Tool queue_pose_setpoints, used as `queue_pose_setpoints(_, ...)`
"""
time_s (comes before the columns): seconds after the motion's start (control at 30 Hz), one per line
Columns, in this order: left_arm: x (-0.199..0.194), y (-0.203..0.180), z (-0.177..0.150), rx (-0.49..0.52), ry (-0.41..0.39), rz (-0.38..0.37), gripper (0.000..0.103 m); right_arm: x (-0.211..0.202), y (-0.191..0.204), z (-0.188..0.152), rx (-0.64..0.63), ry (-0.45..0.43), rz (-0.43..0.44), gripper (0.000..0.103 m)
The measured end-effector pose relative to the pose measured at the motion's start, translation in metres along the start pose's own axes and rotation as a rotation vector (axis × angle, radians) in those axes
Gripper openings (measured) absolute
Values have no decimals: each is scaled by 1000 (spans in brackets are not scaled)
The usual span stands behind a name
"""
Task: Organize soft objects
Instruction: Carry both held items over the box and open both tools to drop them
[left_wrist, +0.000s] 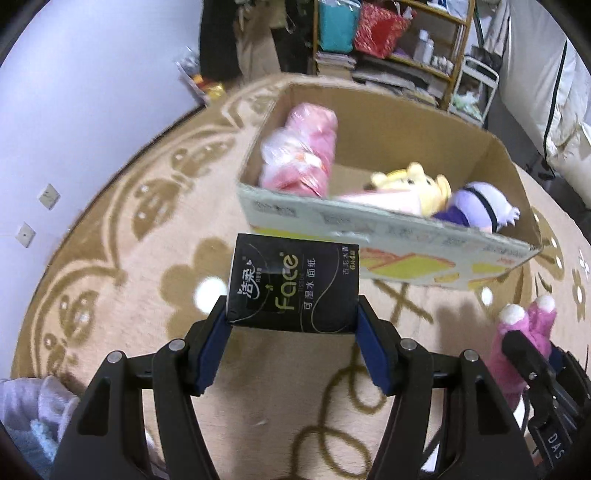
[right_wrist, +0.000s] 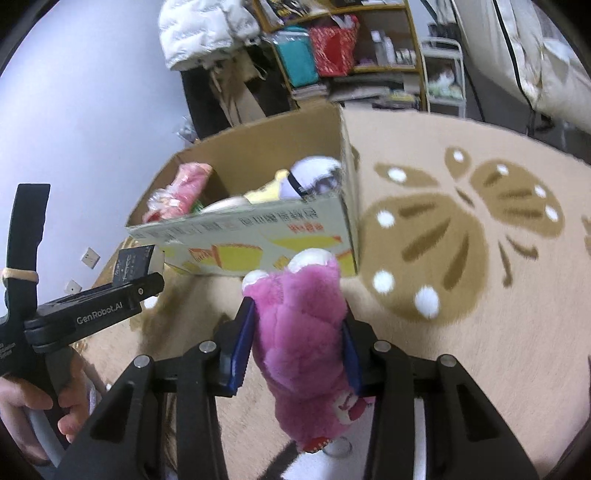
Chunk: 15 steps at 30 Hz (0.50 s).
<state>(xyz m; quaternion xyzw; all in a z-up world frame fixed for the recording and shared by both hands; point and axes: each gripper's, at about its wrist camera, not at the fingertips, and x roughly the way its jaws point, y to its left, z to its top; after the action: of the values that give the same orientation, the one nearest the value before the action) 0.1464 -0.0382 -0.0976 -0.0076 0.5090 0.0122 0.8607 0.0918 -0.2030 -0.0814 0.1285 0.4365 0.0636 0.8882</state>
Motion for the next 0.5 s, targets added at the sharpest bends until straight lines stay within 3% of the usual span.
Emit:
queue_pose_setpoints(0.27,-28,44,6,-27,-113,21,64,-9,11,14,-4,-50,23,44)
queue_pose_setpoints(0.5,-47,50,14,-30,-188,36,64,-29,21,35,-37,-129,36,44)
